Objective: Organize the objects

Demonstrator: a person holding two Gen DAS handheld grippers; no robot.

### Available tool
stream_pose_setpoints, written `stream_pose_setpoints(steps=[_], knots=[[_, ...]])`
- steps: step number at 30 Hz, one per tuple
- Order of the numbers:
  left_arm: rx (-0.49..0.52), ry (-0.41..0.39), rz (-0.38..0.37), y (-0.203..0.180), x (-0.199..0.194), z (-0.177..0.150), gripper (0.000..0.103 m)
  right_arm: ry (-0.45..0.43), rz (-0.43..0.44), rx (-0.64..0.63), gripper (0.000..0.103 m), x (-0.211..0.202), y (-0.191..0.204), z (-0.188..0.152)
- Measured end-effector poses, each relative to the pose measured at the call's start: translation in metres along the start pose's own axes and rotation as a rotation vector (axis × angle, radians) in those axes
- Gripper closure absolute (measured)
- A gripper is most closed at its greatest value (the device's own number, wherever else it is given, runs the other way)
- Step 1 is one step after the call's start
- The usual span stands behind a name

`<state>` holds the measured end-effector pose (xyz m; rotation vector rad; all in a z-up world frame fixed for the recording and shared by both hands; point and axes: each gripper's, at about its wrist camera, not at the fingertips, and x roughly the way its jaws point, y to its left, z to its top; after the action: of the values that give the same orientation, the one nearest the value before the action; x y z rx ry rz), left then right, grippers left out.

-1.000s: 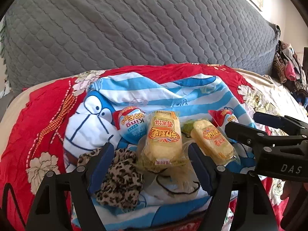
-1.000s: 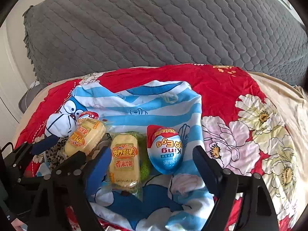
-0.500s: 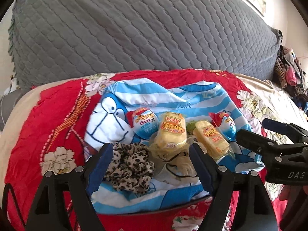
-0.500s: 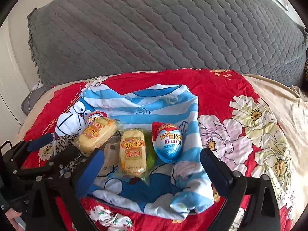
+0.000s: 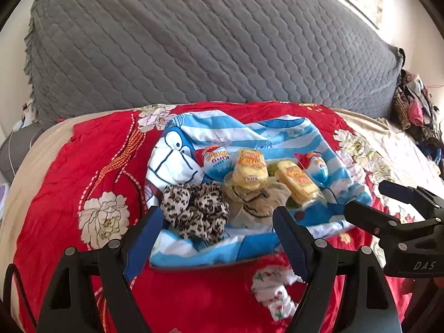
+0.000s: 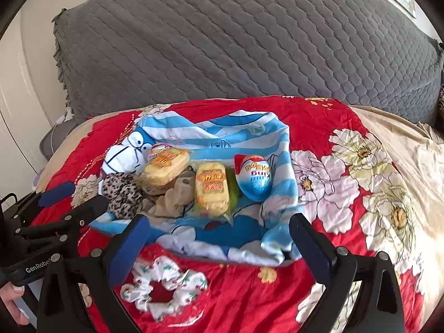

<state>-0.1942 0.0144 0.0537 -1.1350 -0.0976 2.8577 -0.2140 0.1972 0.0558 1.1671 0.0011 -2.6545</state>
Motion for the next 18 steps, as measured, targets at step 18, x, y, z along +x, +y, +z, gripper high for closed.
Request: stream_pose_setpoints(steps=[18], knots=[[-0.02, 0.022, 0.0, 0.007, -0.035, -0.039, 0.02, 0.019, 0.008, -0.009, 0.001, -0.031, 0.011, -0.042]])
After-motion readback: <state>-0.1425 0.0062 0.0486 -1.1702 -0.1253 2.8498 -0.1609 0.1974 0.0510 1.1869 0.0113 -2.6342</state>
